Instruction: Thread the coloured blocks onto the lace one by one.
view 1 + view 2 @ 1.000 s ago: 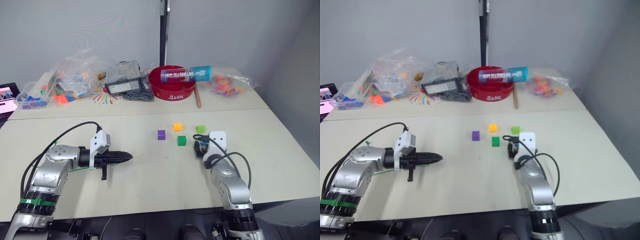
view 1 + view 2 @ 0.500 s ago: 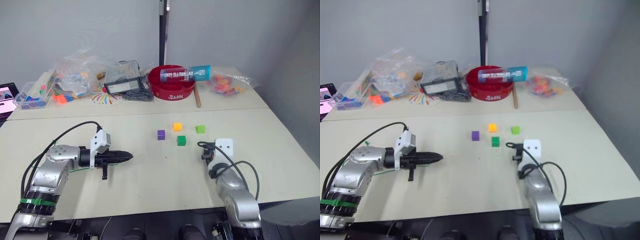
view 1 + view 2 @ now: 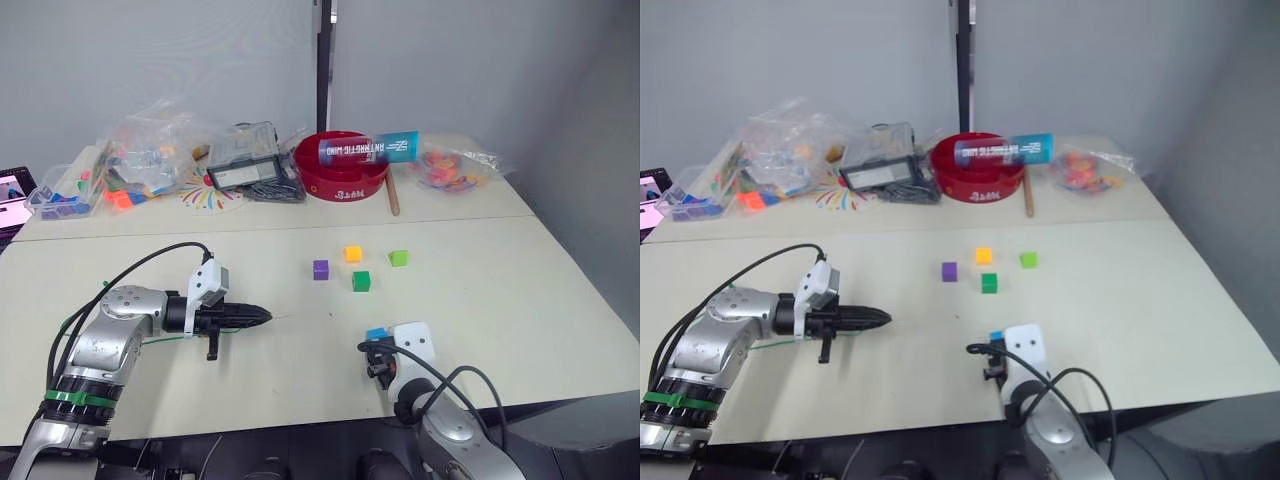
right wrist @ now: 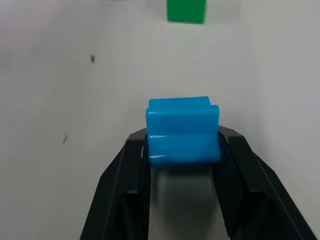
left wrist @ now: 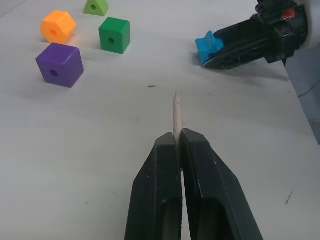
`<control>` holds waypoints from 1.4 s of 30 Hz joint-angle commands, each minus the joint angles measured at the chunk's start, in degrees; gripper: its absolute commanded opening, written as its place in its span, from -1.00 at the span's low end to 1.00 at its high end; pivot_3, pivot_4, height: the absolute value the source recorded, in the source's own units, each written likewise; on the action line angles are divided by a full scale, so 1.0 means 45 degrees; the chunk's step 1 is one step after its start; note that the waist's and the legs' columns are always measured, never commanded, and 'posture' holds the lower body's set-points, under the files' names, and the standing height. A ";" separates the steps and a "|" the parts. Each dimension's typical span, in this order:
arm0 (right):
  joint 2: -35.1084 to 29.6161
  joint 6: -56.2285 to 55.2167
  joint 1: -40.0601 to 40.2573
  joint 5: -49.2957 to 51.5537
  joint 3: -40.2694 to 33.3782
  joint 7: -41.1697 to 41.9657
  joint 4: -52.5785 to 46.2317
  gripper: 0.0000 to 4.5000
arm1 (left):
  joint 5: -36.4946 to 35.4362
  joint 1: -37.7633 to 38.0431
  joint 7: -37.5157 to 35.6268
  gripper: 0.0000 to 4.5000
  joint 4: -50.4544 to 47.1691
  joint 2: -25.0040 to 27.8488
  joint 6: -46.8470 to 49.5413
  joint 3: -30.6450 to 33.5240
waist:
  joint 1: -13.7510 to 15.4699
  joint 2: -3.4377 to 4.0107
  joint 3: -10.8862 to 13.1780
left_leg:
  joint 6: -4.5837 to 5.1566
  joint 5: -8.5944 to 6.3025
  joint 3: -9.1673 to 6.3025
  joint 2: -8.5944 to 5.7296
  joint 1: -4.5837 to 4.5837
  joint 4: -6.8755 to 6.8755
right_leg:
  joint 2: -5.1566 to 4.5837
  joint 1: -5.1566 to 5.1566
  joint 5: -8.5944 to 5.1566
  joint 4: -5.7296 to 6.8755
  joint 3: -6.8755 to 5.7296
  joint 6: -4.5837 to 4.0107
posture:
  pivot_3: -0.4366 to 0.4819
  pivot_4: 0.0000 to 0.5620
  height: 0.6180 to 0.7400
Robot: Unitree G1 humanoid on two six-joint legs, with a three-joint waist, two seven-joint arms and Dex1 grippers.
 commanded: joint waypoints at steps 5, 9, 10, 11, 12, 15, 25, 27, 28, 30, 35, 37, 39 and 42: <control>-0.0016 -0.0486 0.0394 0.0133 0.0055 0.0376 0.0267 0.44 | -0.0298 -0.0271 0.0029 -1.00 -0.0723 0.0299 0.0504 0.0217 | -0.0011 -0.0004 -0.0003 | 0.0000 0.0000 0.0005 0.0013 0.0028 -0.0006 | 0.0009 0.0008 0.0000 0.0003 -0.0008 -0.0001 | -0.05 -0.47 1.00; -0.0797 -0.0284 0.0308 0.0325 -0.0226 0.1063 -0.0560 0.99 | -0.0286 -0.0266 0.0070 -1.00 -0.0661 0.0213 0.0465 0.0264 | 0.0063 -0.0004 -0.0002 | 0.0000 0.0000 0.0008 0.0002 0.0022 0.0000 | -0.0004 0.0010 0.0000 0.0002 -0.0007 0.0000 | -0.05 -0.47 1.00; -0.1136 -0.0156 0.0266 0.0496 -0.0441 0.1375 -0.0854 0.99 | -0.0284 -0.0267 0.0106 -1.00 -0.0642 0.0169 0.0449 0.0279 | 0.0095 -0.0004 -0.0002 | 0.0000 0.0000 0.0008 -0.0002 0.0020 0.0002 | -0.0006 0.0011 0.0000 0.0003 -0.0009 0.0000 | -0.05 -0.47 1.00; -0.1649 -0.0017 0.0177 0.0740 -0.0738 0.1874 -0.1167 0.99 | -0.0282 -0.0256 0.0143 -1.00 -0.0634 0.0128 0.0425 0.0291 | 0.0112 -0.0004 -0.0002 | 0.0000 0.0000 0.0008 -0.0004 0.0016 0.0005 | -0.0009 0.0011 0.0000 0.0001 -0.0009 0.0000 | -0.05 -0.47 1.00; -0.1984 0.0094 0.0082 0.0910 -0.0936 0.2215 -0.1340 0.99 | -0.0274 -0.0266 0.0156 -1.00 -0.0591 0.0102 0.0395 0.0294 | 0.0123 -0.0004 -0.0002 | 0.0000 0.0000 0.0008 -0.0009 0.0011 0.0008 | -0.0013 0.0011 0.0000 0.0000 -0.0009 0.0000 | -0.05 -0.47 1.00; -0.4598 0.0036 -0.0646 0.2566 -0.2842 0.5329 -0.1341 0.99 | -0.0351 -0.0006 0.0285 -1.00 -0.0835 0.0086 0.0373 0.0389 | 0.0116 -0.0002 0.0000 | 0.0001 0.0000 0.0009 -0.0012 0.0002 0.0019 | -0.0011 0.0015 0.0000 -0.0007 -0.0011 0.0000 | -0.05 -0.47 1.00; -1.0003 -0.5042 -0.5424 0.3676 -0.2298 1.5252 0.5171 0.99 | -0.0435 0.0235 0.0468 -1.00 -0.1129 0.0174 0.0401 0.0545 | 0.0010 -0.0009 0.0005 | 0.0010 -0.0003 0.0042 0.0023 0.0024 0.0022 | 0.0017 0.0042 -0.0001 -0.0029 -0.0011 0.0001 | -0.05 -0.47 1.00; -0.9867 -0.6341 -0.6694 0.3078 -0.1514 1.6291 0.6833 0.99 | -0.0488 0.0444 0.0498 -1.00 -0.1311 0.0254 0.0444 0.0653 | 0.0016 -0.0009 0.0005 | 0.0010 -0.0003 0.0045 0.0028 0.0016 0.0020 | 0.0018 0.0031 -0.0001 -0.0025 -0.0011 0.0000 | -0.05 -0.47 1.00; -0.9682 -0.6857 -0.7227 0.2897 -0.1253 1.6624 0.7571 0.99 | -0.0508 0.0558 0.0501 -1.00 -0.1402 0.0294 0.0458 0.0707 | 0.0005 -0.0009 0.0004 | 0.0011 -0.0004 0.0044 0.0029 0.0018 0.0021 | 0.0018 0.0027 -0.0001 -0.0017 -0.0013 0.0000 | -0.05 -0.47 1.00; -0.9415 -0.8395 -0.8130 0.2225 -0.0590 1.7499 0.9133 0.99 | -0.0550 0.0733 0.0506 -1.00 -0.1517 0.0370 0.0504 0.0804 | 0.0009 -0.0009 0.0004 | 0.0011 -0.0004 0.0046 0.0032 -0.0001 0.0021 | 0.0007 0.0009 0.0000 -0.0016 -0.0009 0.0000 | -0.05 -0.47 1.00; -0.8684 -1.0171 -0.9251 0.1582 0.0028 1.8530 1.1342 0.99 | -0.0736 0.1241 0.0717 -1.00 -0.1859 0.0535 0.0574 0.1061 | 0.0111 -0.0009 0.0004 | 0.0015 -0.0007 0.0042 0.0026 -0.0027 0.0031 | -0.0025 -0.0004 0.0001 -0.0007 -0.0012 0.0000 | -0.05 -0.47 1.00; -0.8396 -1.0663 -0.9553 0.1352 0.0179 1.8738 1.2040 0.99 | -0.0822 0.1521 0.0865 -1.00 -0.2104 0.0614 0.0606 0.1183 | 0.0106 -0.0009 0.0005 | 0.0016 -0.0008 0.0043 0.0025 -0.0031 0.0038 | -0.0026 -0.0002 0.0003 -0.0007 -0.0011 0.0003 | -0.05 -0.47 1.00; -0.8218 -1.0970 -0.9682 0.1259 0.0234 1.8909 1.2442 0.99 | -0.0866 0.1703 0.0948 -1.00 -0.2228 0.0668 0.0625 0.1282 | 0.0117 -0.0008 0.0005 | 0.0015 -0.0008 0.0043 0.0028 -0.0028 0.0038 | -0.0026 -0.0004 0.0003 -0.0008 -0.0011 0.0003 | -0.05 -0.47 1.00; -0.8042 -1.1358 -0.9800 0.1094 0.0240 1.9082 1.2872 0.99 | -0.0889 0.1816 0.0988 -1.00 -0.2264 0.0725 0.0614 0.1347 | 0.0137 -0.0008 0.0005 | 0.0014 -0.0007 0.0043 0.0029 -0.0028 0.0038 | -0.0024 -0.0009 0.0003 -0.0009 -0.0011 0.0003 | -0.05 -0.47 1.00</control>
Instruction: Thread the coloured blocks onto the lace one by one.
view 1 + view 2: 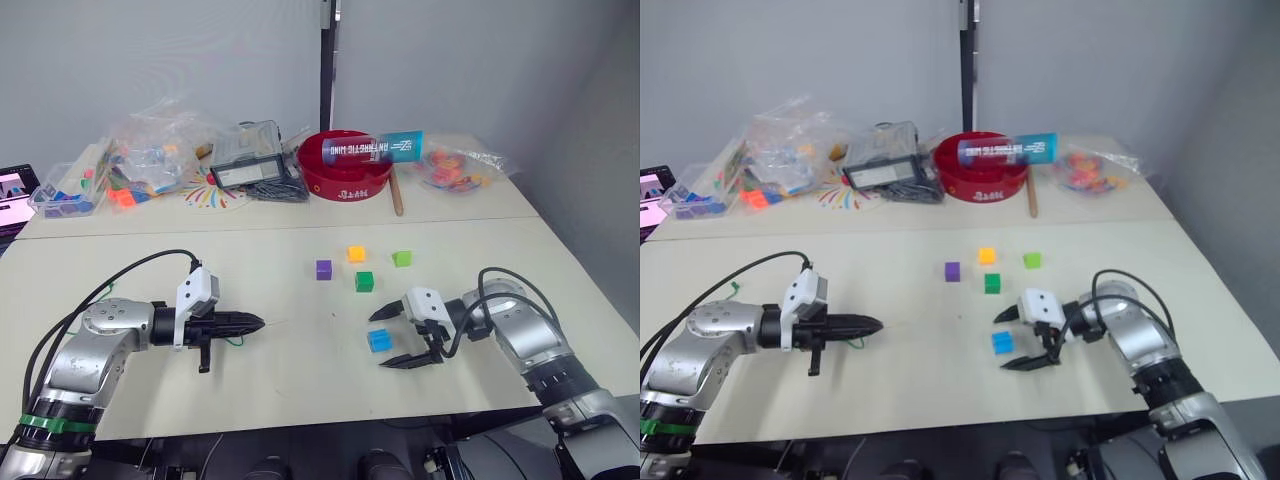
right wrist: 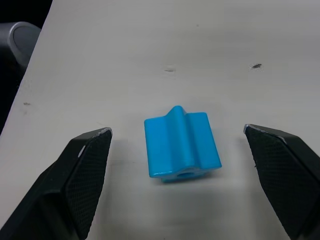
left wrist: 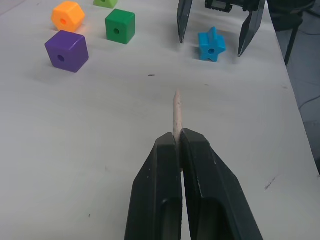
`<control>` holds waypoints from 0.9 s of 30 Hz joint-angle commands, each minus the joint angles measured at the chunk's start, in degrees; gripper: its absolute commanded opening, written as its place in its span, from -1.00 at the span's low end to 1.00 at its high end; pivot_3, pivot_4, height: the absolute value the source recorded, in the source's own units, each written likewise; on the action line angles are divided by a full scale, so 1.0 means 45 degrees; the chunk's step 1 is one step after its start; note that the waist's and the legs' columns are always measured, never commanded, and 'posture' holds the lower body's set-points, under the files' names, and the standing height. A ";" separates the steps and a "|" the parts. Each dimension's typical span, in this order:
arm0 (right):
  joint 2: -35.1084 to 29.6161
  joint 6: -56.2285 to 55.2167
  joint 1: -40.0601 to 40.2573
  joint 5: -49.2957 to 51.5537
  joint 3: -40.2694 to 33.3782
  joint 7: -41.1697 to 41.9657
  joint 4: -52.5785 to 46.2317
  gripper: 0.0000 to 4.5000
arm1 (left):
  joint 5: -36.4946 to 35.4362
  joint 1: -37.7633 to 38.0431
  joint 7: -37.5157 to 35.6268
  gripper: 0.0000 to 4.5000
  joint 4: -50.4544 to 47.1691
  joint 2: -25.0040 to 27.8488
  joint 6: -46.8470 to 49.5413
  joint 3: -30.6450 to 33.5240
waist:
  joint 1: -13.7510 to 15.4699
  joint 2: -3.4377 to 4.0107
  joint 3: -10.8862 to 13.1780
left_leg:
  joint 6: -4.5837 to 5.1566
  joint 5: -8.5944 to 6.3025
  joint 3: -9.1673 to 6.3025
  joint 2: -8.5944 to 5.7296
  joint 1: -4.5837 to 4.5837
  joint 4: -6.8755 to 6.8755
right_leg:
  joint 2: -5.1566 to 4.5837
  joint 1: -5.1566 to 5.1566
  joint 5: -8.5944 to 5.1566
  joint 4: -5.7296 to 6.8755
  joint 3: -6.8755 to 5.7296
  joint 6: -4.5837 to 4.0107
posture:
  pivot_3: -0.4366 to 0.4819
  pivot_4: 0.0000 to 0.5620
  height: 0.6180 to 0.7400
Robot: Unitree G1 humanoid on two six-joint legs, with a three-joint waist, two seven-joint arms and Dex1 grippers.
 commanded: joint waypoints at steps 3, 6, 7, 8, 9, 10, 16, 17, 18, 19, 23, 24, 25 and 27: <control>0.0160 -0.0809 -0.0367 -0.0204 -0.0131 0.0310 0.0604 0.81 | -0.0361 0.0215 0.0061 -1.00 -0.0497 0.0247 -0.0051 0.0503 | -0.0010 0.0001 0.0000 | -0.0001 0.0000 0.0000 0.0001 0.0006 0.0001 | 0.0001 0.0002 0.0000 0.0001 0.0001 0.0000 | -0.05 -0.47 1.00; 0.0341 -0.0800 -0.0375 -0.0091 -0.0255 0.0261 0.0805 0.48 | -0.0383 0.0405 -0.0018 -1.00 -0.0505 0.0295 -0.0185 0.0553 | -0.0031 0.0001 0.0000 | -0.0001 0.0000 0.0001 0.0002 0.0007 -0.0001 | 0.0002 -0.0001 0.0000 0.0002 0.0002 -0.0001 | -0.05 -0.47 1.00; 0.0398 -0.0745 -0.0352 -0.0045 -0.0291 0.0230 0.0747 0.34 | -0.0386 0.0458 -0.0055 -1.00 -0.0486 0.0308 -0.0239 0.0556 | -0.0038 0.0001 0.0000 | -0.0001 0.0000 0.0001 0.0004 0.0007 -0.0001 | 0.0004 0.0000 0.0001 0.0002 0.0002 -0.0001 | -0.05 -0.47 1.00; 0.0471 -0.0616 -0.0333 0.0006 -0.0347 0.0140 0.0683 0.18 | -0.0371 0.0470 -0.0077 -1.00 -0.0449 0.0299 -0.0300 0.0522 | -0.0041 0.0001 0.0000 | -0.0001 0.0000 0.0001 0.0004 0.0007 0.0000 | 0.0003 -0.0001 0.0001 0.0003 0.0002 -0.0001 | -0.05 -0.47 1.00; 0.0510 -0.0542 -0.0280 0.0023 -0.0369 0.0073 0.0561 0.02 | -0.0355 0.0457 -0.0088 -1.00 -0.0414 0.0281 -0.0343 0.0475 | -0.0041 0.0001 0.0000 | -0.0001 0.0000 0.0001 0.0004 0.0007 -0.0001 | 0.0003 -0.0001 0.0001 0.0002 0.0002 -0.0001 | -0.05 -0.47 1.00; 0.0561 -0.0441 -0.0221 0.0037 -0.0401 -0.0022 0.0432 -0.13 | -0.0338 0.0447 -0.0110 -1.00 -0.0382 0.0268 -0.0387 0.0429 | -0.0034 0.0002 0.0000 | -0.0001 0.0000 0.0000 0.0005 0.0007 0.0000 | 0.0003 -0.0001 0.0001 0.0003 0.0001 -0.0001 | -0.05 -0.47 1.00; 0.0884 0.1366 0.0488 0.0235 -0.0446 -0.1221 -0.1743 -0.39 | -0.0214 0.0197 -0.0376 -1.00 -0.0131 0.0079 -0.0745 0.0015 | 0.0002 0.0002 0.0000 | -0.0002 0.0000 -0.0001 0.0002 0.0005 -0.0001 | -0.0001 -0.0002 0.0001 0.0004 0.0002 -0.0001 | -0.05 -0.47 1.00; 0.1034 0.1964 0.0591 0.0128 -0.0358 -0.1698 -0.2368 -0.39 | -0.0159 0.0094 -0.0443 -1.00 -0.0063 0.0000 -0.0844 -0.0141 | 0.0018 0.0002 0.0000 | -0.0002 0.0000 -0.0001 0.0002 0.0004 -0.0001 | -0.0001 -0.0002 0.0001 0.0004 0.0002 -0.0001 | -0.05 -0.47 1.00; 0.1199 0.2573 0.0660 -0.0015 -0.0253 -0.2196 -0.2940 -0.39 | -0.0075 -0.0020 -0.0498 -1.00 -0.0009 -0.0079 -0.0950 -0.0325 | 0.0049 0.0002 0.0000 | -0.0002 0.0000 -0.0001 0.0003 0.0004 -0.0001 | 0.0000 -0.0005 0.0001 0.0008 0.0001 -0.0001 | -0.05 -0.47 1.00; 0.1365 0.3168 0.0712 -0.0285 -0.0066 -0.2712 -0.3482 -0.39 | 0.0032 -0.0125 -0.0562 -1.00 0.0050 -0.0159 -0.1094 -0.0527 | 0.0057 0.0002 -0.0001 | -0.0002 0.0000 -0.0002 0.0003 0.0005 0.0000 | 0.0001 -0.0005 0.0001 0.0009 0.0001 -0.0002 | -0.05 -0.47 1.00; 0.1834 0.4633 0.0843 -0.1139 0.0466 -0.4112 -0.4495 -0.39 | 0.0342 -0.0478 -0.0681 -1.00 0.0329 -0.0455 -0.1480 -0.1116 | 0.0125 0.0002 -0.0001 | -0.0004 0.0001 -0.0002 -0.0005 0.0003 0.0001 | 0.0003 -0.0010 0.0001 0.0012 0.0004 -0.0002 | -0.05 -0.47 1.00; 0.1983 0.4908 0.0884 -0.1229 0.0556 -0.4407 -0.4644 -0.39 | 0.0410 -0.0585 -0.0697 -1.00 0.0436 -0.0565 -0.1584 -0.1273 | 0.0155 0.0003 -0.0001 | -0.0004 0.0001 -0.0001 -0.0010 0.0003 0.0000 | 0.0001 -0.0010 0.0001 0.0010 0.0004 -0.0002 | -0.05 -0.47 1.00; 0.2109 0.5035 0.0915 -0.1376 0.0644 -0.4676 -0.4690 -0.39 | 0.0473 -0.0691 -0.0702 -1.00 0.0545 -0.0690 -0.1675 -0.1418 | 0.0177 0.0003 -0.0001 | -0.0004 0.0001 -0.0001 -0.0014 0.0003 0.0002 | 0.0001 -0.0009 0.0001 0.0011 0.0004 -0.0002 | -0.05 -0.47 1.00; 0.2076 0.5019 0.0996 -0.1692 0.0888 -0.4812 -0.4613 -0.39 | 0.0689 -0.0946 -0.0674 -1.00 0.0882 -0.0996 -0.1993 -0.1685 | 0.0221 0.0003 -0.0001 | -0.0004 0.0001 -0.0001 -0.0028 -0.0001 0.0007 | -0.0001 -0.0009 0.0001 0.0009 0.0003 -0.0002 | -0.05 -0.47 1.00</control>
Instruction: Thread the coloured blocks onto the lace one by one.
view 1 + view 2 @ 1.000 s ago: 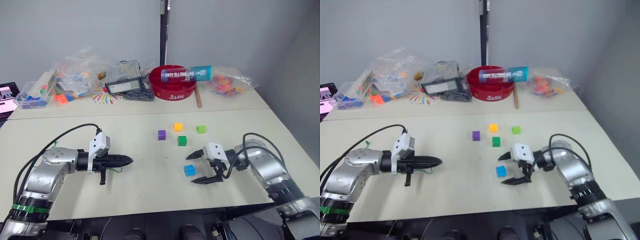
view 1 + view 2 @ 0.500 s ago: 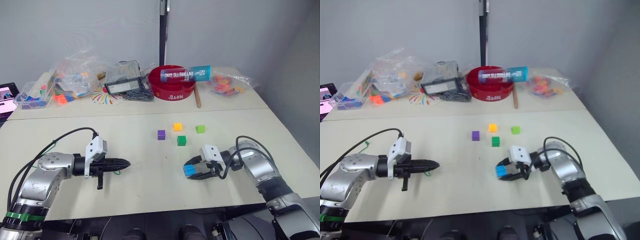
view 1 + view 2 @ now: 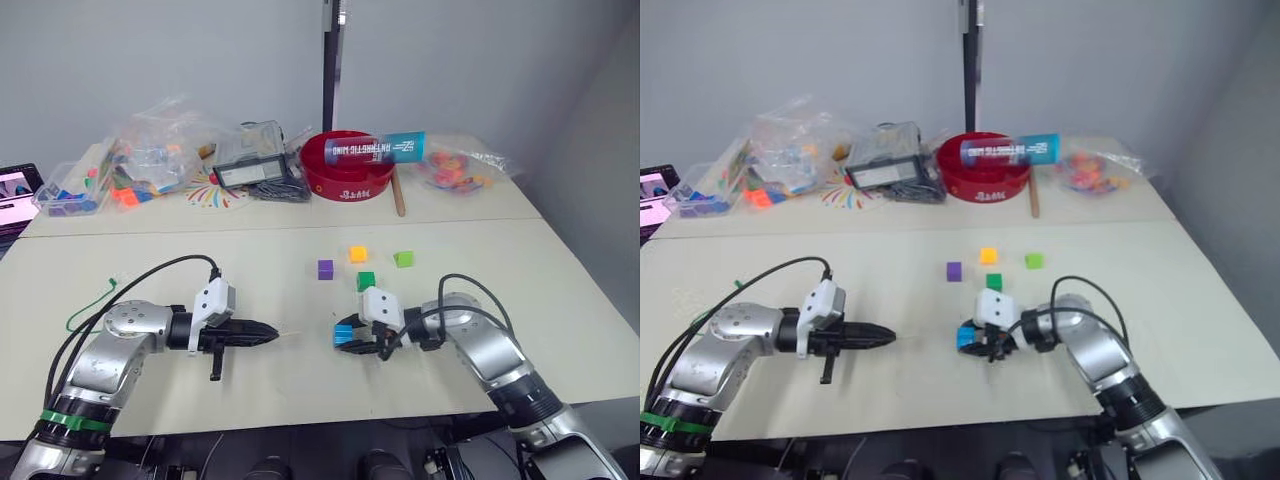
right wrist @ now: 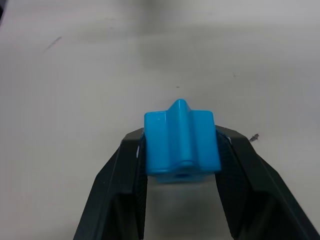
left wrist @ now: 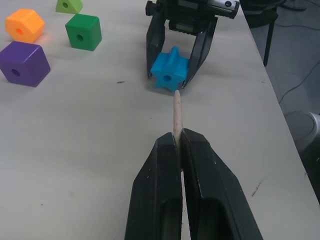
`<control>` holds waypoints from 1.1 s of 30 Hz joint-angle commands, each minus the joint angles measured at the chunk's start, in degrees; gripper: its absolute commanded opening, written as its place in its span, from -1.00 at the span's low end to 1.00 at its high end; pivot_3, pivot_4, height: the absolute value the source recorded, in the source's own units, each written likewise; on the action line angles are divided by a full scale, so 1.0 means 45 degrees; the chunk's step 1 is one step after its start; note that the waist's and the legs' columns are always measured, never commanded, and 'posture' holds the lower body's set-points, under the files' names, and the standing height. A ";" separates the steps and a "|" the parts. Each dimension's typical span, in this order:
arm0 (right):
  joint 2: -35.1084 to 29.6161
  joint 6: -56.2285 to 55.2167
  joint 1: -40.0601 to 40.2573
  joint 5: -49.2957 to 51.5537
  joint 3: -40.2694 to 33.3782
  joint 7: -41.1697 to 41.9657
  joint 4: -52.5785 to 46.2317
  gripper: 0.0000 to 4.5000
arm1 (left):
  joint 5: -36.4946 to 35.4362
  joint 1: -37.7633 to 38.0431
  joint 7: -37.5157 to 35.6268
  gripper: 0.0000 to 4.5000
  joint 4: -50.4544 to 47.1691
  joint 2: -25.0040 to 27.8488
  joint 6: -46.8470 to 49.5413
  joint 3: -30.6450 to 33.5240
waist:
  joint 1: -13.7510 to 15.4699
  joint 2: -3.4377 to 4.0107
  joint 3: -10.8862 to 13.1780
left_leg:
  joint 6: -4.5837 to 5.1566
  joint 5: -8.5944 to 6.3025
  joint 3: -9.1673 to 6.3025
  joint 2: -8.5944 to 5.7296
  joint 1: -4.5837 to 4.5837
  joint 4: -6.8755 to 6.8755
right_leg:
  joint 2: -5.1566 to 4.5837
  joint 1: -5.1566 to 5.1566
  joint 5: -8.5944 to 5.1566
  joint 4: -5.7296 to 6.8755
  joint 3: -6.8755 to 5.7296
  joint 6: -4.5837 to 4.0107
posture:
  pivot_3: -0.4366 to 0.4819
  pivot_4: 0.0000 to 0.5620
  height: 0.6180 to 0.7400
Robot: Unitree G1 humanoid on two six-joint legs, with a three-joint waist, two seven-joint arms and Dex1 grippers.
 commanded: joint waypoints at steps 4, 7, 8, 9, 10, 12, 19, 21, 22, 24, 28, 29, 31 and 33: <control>-0.0263 -0.0109 0.0239 -0.0777 0.0660 -0.0335 -0.0134 -0.39 | 0.1107 -0.0725 -0.0184 -1.00 0.1185 -0.0831 -0.1837 -0.1036 | 0.0037 0.0000 -0.0001 | 0.0000 0.0000 0.0001 -0.0018 0.0016 0.0009 | -0.0004 0.0019 0.0000 -0.0003 -0.0002 0.0000 | -0.05 -0.47 1.00; -0.0262 -0.0146 0.0220 -0.0807 0.0818 -0.0253 -0.0090 -0.39 | 0.1316 -0.0999 -0.0020 -1.00 0.1564 -0.1372 -0.2156 -0.1346 | 0.0030 -0.0001 -0.0003 | 0.0000 0.0000 0.0001 -0.0014 0.0020 0.0009 | 0.0002 0.0020 0.0000 0.0000 -0.0002 0.0000 | -0.05 -0.47 1.00; -0.0264 -0.0151 0.0204 -0.0833 0.0858 -0.0221 -0.0089 -0.39 | 0.1355 -0.1057 0.0014 -1.00 0.1632 -0.1468 -0.2194 -0.1399 | 0.0028 -0.0001 -0.0003 | 0.0001 0.0000 0.0000 -0.0012 0.0018 0.0010 | 0.0004 0.0020 0.0000 0.0000 -0.0003 0.0000 | -0.05 -0.47 1.00; -0.0277 -0.0184 0.0182 -0.0869 0.0909 -0.0168 -0.0087 -0.39 | 0.1426 -0.1116 0.0046 -1.00 0.1744 -0.1548 -0.2295 -0.1438 | 0.0025 -0.0002 -0.0004 | 0.0001 0.0000 0.0000 -0.0013 0.0020 0.0011 | 0.0003 0.0022 0.0000 0.0000 -0.0002 0.0000 | -0.05 -0.47 1.00; -0.0294 -0.0193 0.0175 -0.0819 0.0932 -0.0062 -0.0147 -0.39 | 0.1516 -0.1195 0.0079 -1.00 0.1873 -0.1637 -0.2397 -0.1491 | 0.0023 -0.0002 -0.0004 | 0.0000 0.0000 0.0000 -0.0012 0.0019 0.0011 | 0.0004 0.0022 0.0000 -0.0001 -0.0003 0.0000 | -0.05 -0.47 1.00; -0.0292 -0.0140 0.0152 -0.0681 0.0914 0.0050 -0.0273 -0.39 | 0.1646 -0.1330 0.0102 -1.00 0.2068 -0.1783 -0.2550 -0.1548 | 0.0023 -0.0003 -0.0004 | 0.0001 0.0000 -0.0001 -0.0013 0.0020 0.0012 | 0.0005 0.0023 0.0000 0.0000 -0.0003 0.0000 | -0.05 -0.47 1.00; -0.0488 -0.0153 0.0275 -0.0342 0.0711 0.0440 -0.0561 -0.39 | 0.1804 -0.1659 0.0201 -1.00 0.2381 -0.1841 -0.2674 -0.1514 | 0.0027 -0.0003 -0.0004 | 0.0004 -0.0002 -0.0003 -0.0014 0.0017 0.0012 | 0.0003 0.0020 0.0000 0.0000 -0.0004 0.0000 | -0.05 -0.47 1.00; -0.0542 -0.0112 0.0303 -0.0286 0.0666 0.0495 -0.0651 -0.39 | 0.1942 -0.1651 0.0167 -1.00 0.2328 -0.1746 -0.2704 -0.1606 | 0.0036 -0.0003 -0.0004 | 0.0004 -0.0001 -0.0003 -0.0016 0.0016 0.0012 | 0.0001 0.0021 0.0000 -0.0002 -0.0004 0.0001 | -0.05 -0.47 1.00; -0.0566 -0.0099 0.0315 -0.0271 0.0668 0.0507 -0.0689 -0.39 | 0.1960 -0.1637 0.0186 -1.00 0.2288 -0.1741 -0.2678 -0.1608 | 0.0034 -0.0003 -0.0004 | 0.0004 -0.0001 -0.0003 -0.0016 0.0016 0.0012 | 0.0002 0.0021 0.0000 -0.0002 -0.0004 0.0001 | -0.05 -0.47 1.00; -0.0593 -0.0090 0.0315 -0.0272 0.0673 0.0516 -0.0706 -0.39 | 0.2086 -0.1607 0.0245 -1.00 0.2215 -0.1685 -0.2569 -0.1635 | 0.0035 -0.0003 -0.0004 | 0.0004 -0.0002 -0.0003 -0.0016 0.0016 0.0012 | 0.0003 0.0020 0.0000 -0.0002 -0.0004 0.0000 | -0.05 -0.47 1.00; -0.0625 -0.0072 0.0297 -0.0251 0.0668 0.0565 -0.0703 -0.39 | 0.2381 -0.1625 0.0417 -1.00 0.2235 -0.1708 -0.2704 -0.1699 | 0.0032 -0.0003 -0.0004 | 0.0004 -0.0002 -0.0003 -0.0015 0.0016 0.0012 | 0.0003 0.0020 0.0000 -0.0002 -0.0004 0.0001 | -0.05 -0.47 1.00; -0.0624 -0.0068 0.0292 -0.0247 0.0663 0.0572 -0.0702 -0.39 | 0.2342 -0.1637 0.0427 -1.00 0.2204 -0.1762 -0.2651 -0.1678 | 0.0033 -0.0003 -0.0004 | 0.0004 -0.0002 -0.0003 -0.0015 0.0016 0.0012 | 0.0004 0.0020 0.0000 -0.0002 -0.0004 0.0000 | -0.05 -0.47 1.00; -0.0573 -0.0001 0.0256 -0.0287 0.0676 0.0502 -0.0697 -0.39 | 0.2336 -0.1594 0.0385 -1.00 0.1897 -0.1782 -0.2472 -0.1751 | 0.0034 -0.0003 -0.0004 | 0.0004 -0.0002 -0.0004 -0.0015 0.0016 0.0012 | 0.0003 0.0021 0.0000 -0.0002 -0.0004 0.0001 | -0.05 -0.47 1.00; -0.0556 0.0035 0.0250 -0.0293 0.0687 0.0487 -0.0710 -0.39 | 0.2391 -0.1554 0.0452 -1.00 0.1728 -0.1800 -0.2383 -0.1805 | 0.0033 -0.0003 -0.0004 | 0.0004 -0.0002 -0.0004 -0.0015 0.0015 0.0012 | 0.0003 0.0020 0.0000 -0.0002 -0.0005 0.0001 | -0.05 -0.47 1.00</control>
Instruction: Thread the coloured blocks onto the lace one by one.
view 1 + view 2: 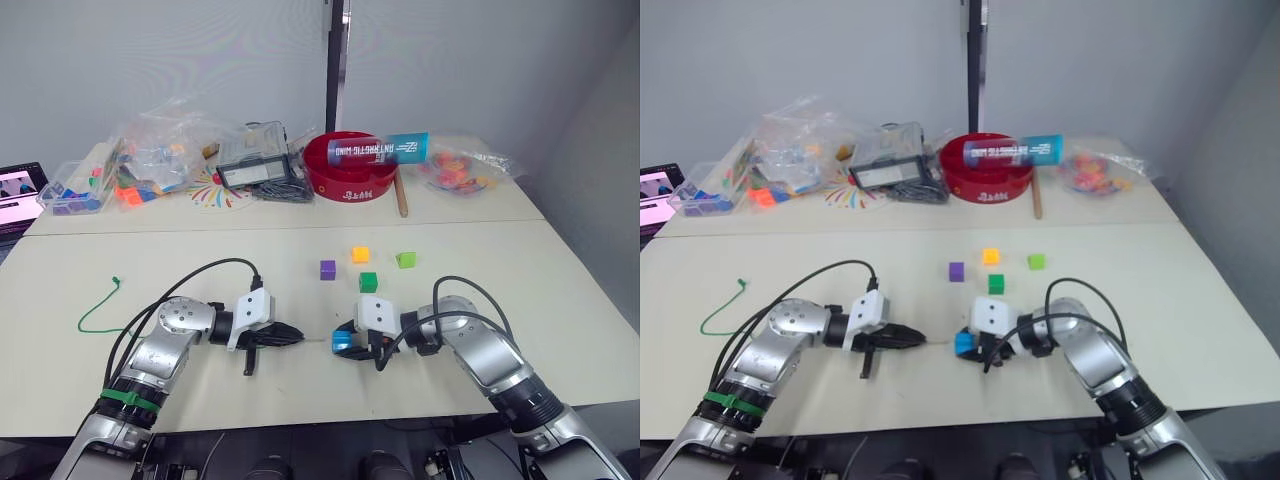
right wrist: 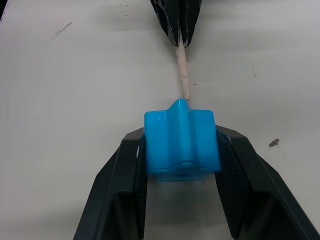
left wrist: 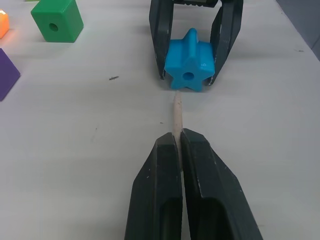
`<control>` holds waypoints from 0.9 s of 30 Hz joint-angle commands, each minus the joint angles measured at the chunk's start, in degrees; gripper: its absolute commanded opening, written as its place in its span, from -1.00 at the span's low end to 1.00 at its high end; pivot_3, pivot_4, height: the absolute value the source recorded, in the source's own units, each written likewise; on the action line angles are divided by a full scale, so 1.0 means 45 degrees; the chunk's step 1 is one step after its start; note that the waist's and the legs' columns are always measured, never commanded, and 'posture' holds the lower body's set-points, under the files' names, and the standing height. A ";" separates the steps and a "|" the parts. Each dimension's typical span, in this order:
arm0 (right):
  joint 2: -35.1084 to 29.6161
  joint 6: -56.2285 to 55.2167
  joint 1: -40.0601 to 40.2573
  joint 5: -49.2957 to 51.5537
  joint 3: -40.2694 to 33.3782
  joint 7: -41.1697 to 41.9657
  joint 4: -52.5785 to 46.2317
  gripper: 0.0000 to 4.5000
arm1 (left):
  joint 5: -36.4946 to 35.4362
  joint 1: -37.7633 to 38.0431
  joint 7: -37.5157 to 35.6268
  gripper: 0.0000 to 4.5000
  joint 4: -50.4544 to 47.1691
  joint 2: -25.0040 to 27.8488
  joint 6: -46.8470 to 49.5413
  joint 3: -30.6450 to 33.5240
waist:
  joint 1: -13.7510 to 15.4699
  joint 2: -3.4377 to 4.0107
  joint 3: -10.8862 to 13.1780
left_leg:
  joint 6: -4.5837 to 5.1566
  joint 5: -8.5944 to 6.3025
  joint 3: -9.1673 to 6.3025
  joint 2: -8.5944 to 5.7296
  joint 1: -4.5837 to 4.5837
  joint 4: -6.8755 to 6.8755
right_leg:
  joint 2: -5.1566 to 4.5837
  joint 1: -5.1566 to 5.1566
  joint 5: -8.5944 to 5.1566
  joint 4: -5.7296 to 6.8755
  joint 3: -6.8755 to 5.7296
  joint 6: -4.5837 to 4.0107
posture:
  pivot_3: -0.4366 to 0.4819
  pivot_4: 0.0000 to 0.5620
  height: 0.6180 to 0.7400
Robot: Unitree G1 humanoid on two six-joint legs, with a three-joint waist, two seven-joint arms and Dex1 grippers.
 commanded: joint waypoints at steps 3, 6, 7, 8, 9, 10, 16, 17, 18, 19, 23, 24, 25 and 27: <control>-0.0068 0.0212 0.0180 -0.0044 0.0241 0.0049 -0.0202 -0.39 | -0.0118 -0.0011 0.0118 -1.00 -0.0756 -0.0052 0.0162 -0.0104 | -0.0001 0.0000 0.0000 | 0.0000 0.0000 0.0000 0.0001 0.0001 0.0000 | 0.0000 0.0000 0.0000 0.0001 0.0001 0.0000 | -0.05 -0.47 1.00; -0.0019 0.0284 0.0163 -0.0079 0.0264 -0.0041 -0.0218 -0.39 | -0.0159 0.0015 0.0113 -1.00 -0.0848 -0.0049 0.0234 -0.0159 | -0.0004 0.0000 0.0000 | 0.0000 0.0000 0.0000 0.0001 0.0001 0.0000 | 0.0001 0.0000 0.0000 0.0001 0.0001 0.0000 | -0.05 -0.47 1.00; -0.0010 0.0308 0.0157 -0.0081 0.0274 -0.0057 -0.0228 -0.39 | -0.0151 -0.0001 0.0120 -1.00 -0.0843 -0.0058 0.0254 -0.0168 | -0.0005 0.0000 0.0000 | 0.0000 0.0000 0.0000 0.0001 0.0001 0.0000 | 0.0001 0.0000 0.0000 0.0001 0.0001 0.0000 | -0.05 -0.47 1.00; -0.0007 0.0326 0.0155 -0.0083 0.0284 -0.0064 -0.0242 -0.39 | -0.0146 -0.0023 0.0128 -1.00 -0.0838 -0.0073 0.0273 -0.0175 | -0.0005 0.0000 0.0000 | 0.0000 0.0000 0.0000 0.0001 0.0001 0.0000 | 0.0001 0.0000 0.0000 0.0001 0.0000 0.0000 | -0.05 -0.47 1.00; -0.0001 0.0350 0.0147 -0.0088 0.0294 -0.0075 -0.0255 -0.39 | -0.0155 -0.0059 0.0144 -1.00 -0.0825 -0.0100 0.0300 -0.0171 | -0.0006 0.0000 0.0000 | 0.0000 0.0000 0.0000 0.0002 0.0001 0.0000 | 0.0002 0.0000 0.0000 0.0001 0.0000 0.0000 | -0.05 -0.47 1.00; 0.0000 0.0399 0.0154 -0.0082 0.0306 -0.0079 -0.0305 -0.39 | -0.0143 -0.0122 0.0171 -1.00 -0.0794 -0.0147 0.0308 -0.0183 | -0.0005 0.0000 0.0000 | 0.0000 0.0000 0.0000 0.0002 0.0002 0.0000 | 0.0002 0.0000 0.0000 0.0001 0.0000 0.0000 | -0.05 -0.47 1.00; 0.0009 0.0603 0.0212 -0.0073 0.0392 -0.0089 -0.0519 -0.39 | -0.0201 -0.0307 0.0221 -1.00 -0.0969 -0.0393 0.0571 -0.0264 | -0.0008 0.0000 0.0000 | 0.0000 0.0000 0.0000 0.0002 0.0001 0.0000 | 0.0002 0.0000 0.0000 0.0001 0.0001 0.0000 | -0.05 -0.47 1.00; 0.0014 0.0630 0.0206 -0.0077 0.0396 -0.0102 -0.0525 -0.39 | -0.0198 -0.0305 0.0205 -1.00 -0.1027 -0.0416 0.0611 -0.0286 | -0.0008 0.0000 0.0000 | 0.0000 0.0000 0.0000 0.0001 0.0001 0.0000 | 0.0003 -0.0001 0.0000 0.0001 0.0001 0.0000 | -0.05 -0.47 1.00; 0.0017 0.0653 0.0201 -0.0080 0.0402 -0.0110 -0.0535 -0.39 | -0.0185 -0.0294 0.0155 -1.00 -0.1111 -0.0425 0.0669 -0.0348 | -0.0008 0.0000 0.0000 | 0.0000 0.0000 0.0000 0.0002 0.0001 0.0000 | 0.0003 -0.0001 0.0000 0.0001 0.0001 0.0000 | -0.05 -0.47 1.00; 0.0017 0.0668 0.0199 -0.0080 0.0407 -0.0116 -0.0544 -0.39 | -0.0174 -0.0286 0.0121 -1.00 -0.1166 -0.0427 0.0708 -0.0391 | -0.0009 0.0000 0.0000 | 0.0000 0.0000 0.0000 0.0002 0.0001 0.0000 | 0.0003 -0.0002 0.0000 0.0001 0.0001 0.0000 | -0.05 -0.47 1.00; 0.0073 0.0729 0.0158 -0.0080 0.0459 -0.0153 -0.0554 -0.39 | -0.0032 -0.0460 0.0258 -1.00 -0.1200 -0.0775 0.0708 -0.0697 | -0.0008 0.0000 0.0000 | 0.0000 0.0000 0.0000 0.0002 0.0001 0.0000 | 0.0003 -0.0001 0.0000 0.0001 0.0001 0.0000 | -0.05 -0.47 1.00; 0.0081 0.0737 0.0154 -0.0081 0.0479 -0.0150 -0.0566 -0.39 | -0.0037 -0.0533 0.0294 -1.00 -0.1263 -0.0916 0.0777 -0.0794 | -0.0003 0.0000 0.0000 | 0.0000 0.0000 0.0000 0.0002 0.0000 0.0000 | 0.0003 -0.0001 0.0000 0.0001 0.0001 0.0000 | -0.05 -0.47 1.00; 0.0100 0.0752 0.0144 -0.0081 0.0487 -0.0163 -0.0565 -0.39 | -0.0037 -0.0592 0.0325 -1.00 -0.1307 -0.1008 0.0839 -0.0859 | 0.0001 0.0000 0.0000 | 0.0000 0.0000 0.0000 0.0001 0.0000 0.0000 | 0.0002 0.0000 0.0000 0.0001 0.0001 0.0000 | -0.05 -0.47 1.00; 0.0125 0.0772 0.0130 -0.0081 0.0485 -0.0181 -0.0552 -0.39 | -0.0007 -0.0674 0.0390 -1.00 -0.1313 -0.1113 0.0909 -0.0921 | -0.0003 -0.0001 0.0000 | 0.0000 0.0000 0.0000 0.0000 -0.0002 0.0003 | 0.0002 0.0000 0.0000 0.0000 0.0001 0.0000 | -0.05 -0.47 1.00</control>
